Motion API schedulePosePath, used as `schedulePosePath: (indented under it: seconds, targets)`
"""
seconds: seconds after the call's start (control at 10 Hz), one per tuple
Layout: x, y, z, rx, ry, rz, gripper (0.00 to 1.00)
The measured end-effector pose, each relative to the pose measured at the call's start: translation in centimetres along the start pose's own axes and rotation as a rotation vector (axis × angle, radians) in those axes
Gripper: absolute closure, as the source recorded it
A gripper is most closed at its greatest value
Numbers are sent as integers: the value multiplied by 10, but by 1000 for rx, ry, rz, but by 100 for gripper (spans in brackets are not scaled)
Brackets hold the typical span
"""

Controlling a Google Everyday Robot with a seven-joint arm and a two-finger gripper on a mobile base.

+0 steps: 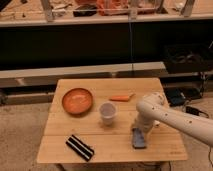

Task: Place the white sponge in the ceramic bowl

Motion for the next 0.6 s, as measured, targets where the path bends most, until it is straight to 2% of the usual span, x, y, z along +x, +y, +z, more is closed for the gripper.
schedulePosePath:
  seconds: [0.1,0.4,0.6]
  targets:
    - [0,1,-1,1,0,1,93]
    - [-3,2,-3,1,-1,4,94]
    - [-4,4,-4,2,-1,7,100]
